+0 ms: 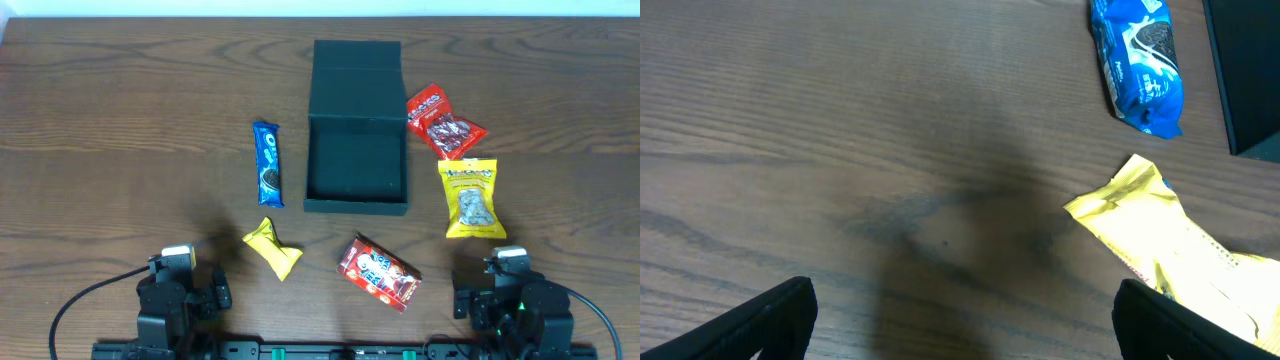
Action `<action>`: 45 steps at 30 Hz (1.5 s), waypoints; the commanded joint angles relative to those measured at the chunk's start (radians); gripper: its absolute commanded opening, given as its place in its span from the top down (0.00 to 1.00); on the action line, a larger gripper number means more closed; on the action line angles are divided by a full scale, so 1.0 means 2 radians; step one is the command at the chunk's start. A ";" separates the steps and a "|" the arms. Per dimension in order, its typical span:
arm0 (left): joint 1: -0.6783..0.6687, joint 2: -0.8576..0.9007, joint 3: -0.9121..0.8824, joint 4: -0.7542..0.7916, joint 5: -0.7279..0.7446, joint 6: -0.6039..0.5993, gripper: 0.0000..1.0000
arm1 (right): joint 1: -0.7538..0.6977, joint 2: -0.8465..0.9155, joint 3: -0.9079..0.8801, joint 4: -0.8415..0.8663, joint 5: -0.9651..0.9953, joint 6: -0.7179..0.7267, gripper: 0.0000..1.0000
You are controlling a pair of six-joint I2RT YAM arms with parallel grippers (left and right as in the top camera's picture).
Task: Pack container
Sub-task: 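Move the right gripper toward the red Hacks candy bag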
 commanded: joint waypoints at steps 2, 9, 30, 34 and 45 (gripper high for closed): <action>0.003 -0.003 -0.018 -0.010 0.000 0.009 0.05 | -0.006 -0.005 -0.006 -0.004 0.001 0.010 0.01; 0.003 -0.003 -0.018 -0.010 0.000 0.009 0.05 | -0.006 -0.005 -0.006 -0.004 0.001 0.010 0.01; 0.003 -0.003 -0.018 -0.010 0.000 0.009 0.05 | -0.006 0.012 -0.005 0.006 0.002 0.008 0.01; 0.003 -0.003 -0.018 -0.010 0.000 0.009 0.05 | -0.006 0.057 0.007 0.023 0.002 0.008 0.01; 0.003 -0.003 -0.018 -0.010 0.000 0.009 0.04 | -0.006 0.222 0.168 0.068 0.054 0.008 0.01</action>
